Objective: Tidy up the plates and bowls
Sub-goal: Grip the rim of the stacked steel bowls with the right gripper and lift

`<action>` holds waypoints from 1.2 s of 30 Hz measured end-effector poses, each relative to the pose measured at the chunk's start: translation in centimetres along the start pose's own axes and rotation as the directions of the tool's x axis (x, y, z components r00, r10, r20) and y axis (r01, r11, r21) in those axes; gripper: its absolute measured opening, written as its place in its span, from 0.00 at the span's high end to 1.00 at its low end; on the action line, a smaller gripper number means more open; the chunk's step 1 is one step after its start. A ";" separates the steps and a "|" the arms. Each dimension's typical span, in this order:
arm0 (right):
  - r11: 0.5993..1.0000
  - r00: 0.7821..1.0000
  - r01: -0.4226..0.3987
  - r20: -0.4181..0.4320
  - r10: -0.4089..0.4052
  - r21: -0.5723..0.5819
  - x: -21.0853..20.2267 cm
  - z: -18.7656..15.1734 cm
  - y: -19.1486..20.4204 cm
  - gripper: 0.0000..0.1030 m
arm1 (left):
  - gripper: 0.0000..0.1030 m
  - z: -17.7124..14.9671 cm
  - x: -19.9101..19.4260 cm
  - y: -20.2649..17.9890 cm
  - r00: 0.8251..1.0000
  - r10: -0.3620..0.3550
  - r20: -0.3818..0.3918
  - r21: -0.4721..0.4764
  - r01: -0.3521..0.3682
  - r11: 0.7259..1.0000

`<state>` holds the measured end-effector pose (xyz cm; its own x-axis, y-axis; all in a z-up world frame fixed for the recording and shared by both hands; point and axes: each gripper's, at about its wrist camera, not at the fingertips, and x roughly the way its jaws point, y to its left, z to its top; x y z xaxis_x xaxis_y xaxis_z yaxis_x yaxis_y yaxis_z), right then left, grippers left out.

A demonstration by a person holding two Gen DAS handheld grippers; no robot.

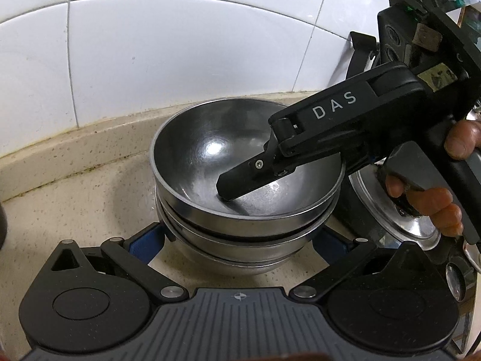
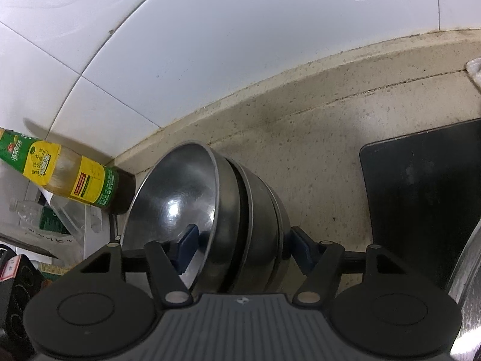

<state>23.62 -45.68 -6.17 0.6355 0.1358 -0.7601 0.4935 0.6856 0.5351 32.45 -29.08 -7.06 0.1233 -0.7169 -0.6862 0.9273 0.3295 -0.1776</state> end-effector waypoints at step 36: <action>0.995 0.997 -0.058 0.050 0.063 -0.086 -5.3 -2.3 4.2 0.43 | 0.00 0.1 -8.5 -5.5 0.987 0.142 0.076 0.050 -0.146 0.988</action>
<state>21.00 -41.89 -0.72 0.6940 0.1425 -0.7057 0.4028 0.7356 0.5447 26.31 -24.84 -0.15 0.2802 -0.7071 -0.6493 0.9158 0.3996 -0.0400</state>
